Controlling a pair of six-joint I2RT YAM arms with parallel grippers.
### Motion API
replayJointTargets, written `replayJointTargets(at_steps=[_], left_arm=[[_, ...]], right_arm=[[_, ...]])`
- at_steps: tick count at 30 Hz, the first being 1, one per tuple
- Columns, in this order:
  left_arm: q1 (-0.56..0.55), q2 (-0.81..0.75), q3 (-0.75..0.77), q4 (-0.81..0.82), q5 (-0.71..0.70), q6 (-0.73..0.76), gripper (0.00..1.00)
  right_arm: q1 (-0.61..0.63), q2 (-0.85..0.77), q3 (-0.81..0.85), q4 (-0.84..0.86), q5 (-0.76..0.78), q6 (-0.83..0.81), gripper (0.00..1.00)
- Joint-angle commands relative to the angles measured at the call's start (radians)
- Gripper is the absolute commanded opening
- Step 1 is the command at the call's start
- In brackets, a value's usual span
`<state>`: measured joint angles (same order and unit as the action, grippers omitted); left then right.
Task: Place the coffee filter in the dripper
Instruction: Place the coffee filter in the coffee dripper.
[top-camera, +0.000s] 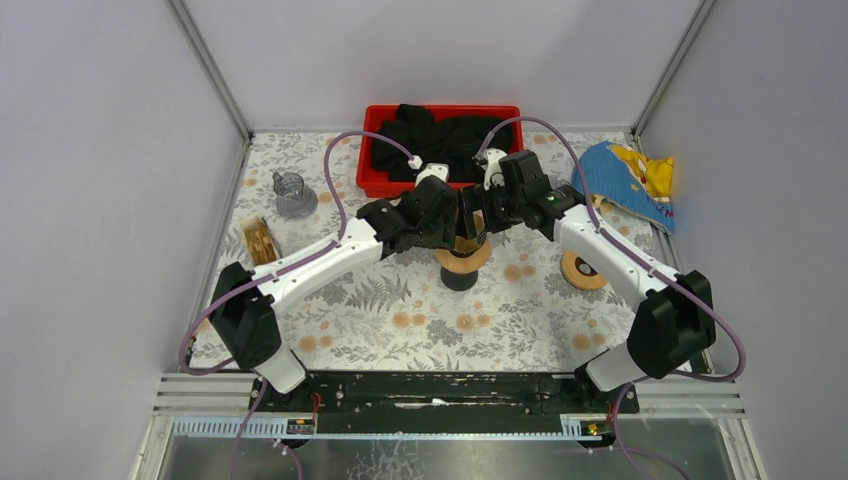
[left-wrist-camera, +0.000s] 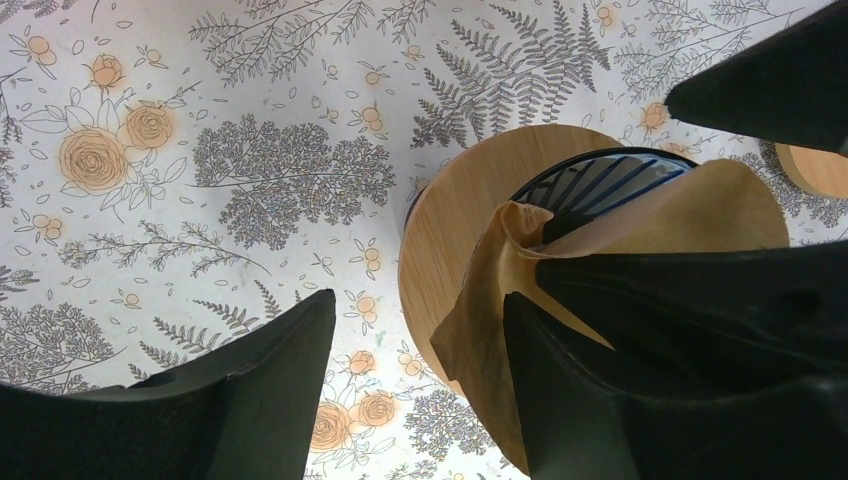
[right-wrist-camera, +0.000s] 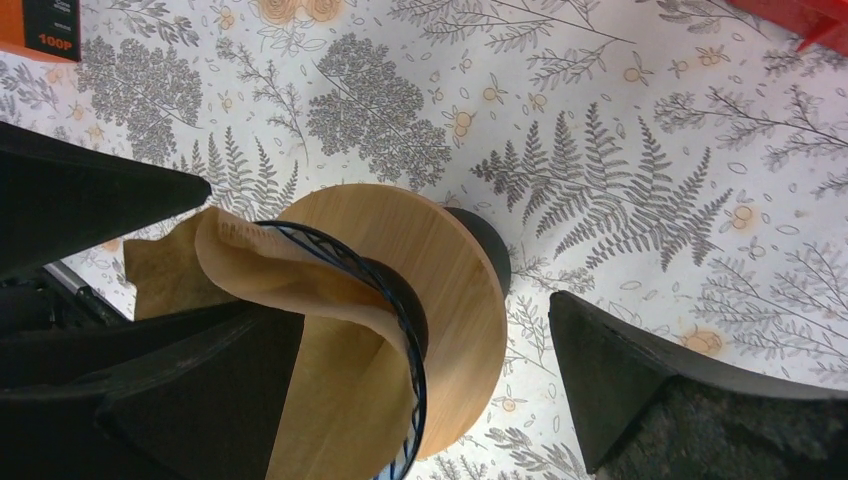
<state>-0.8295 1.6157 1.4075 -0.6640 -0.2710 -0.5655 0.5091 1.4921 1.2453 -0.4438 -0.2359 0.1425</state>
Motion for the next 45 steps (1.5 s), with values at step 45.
replayJointTargets(at_steps=[45], left_arm=[[0.002,-0.049,-0.034,0.055,-0.027,-0.003,0.71]], right_arm=[[-0.004,-0.072,0.005,0.010,0.091,0.024,0.99]])
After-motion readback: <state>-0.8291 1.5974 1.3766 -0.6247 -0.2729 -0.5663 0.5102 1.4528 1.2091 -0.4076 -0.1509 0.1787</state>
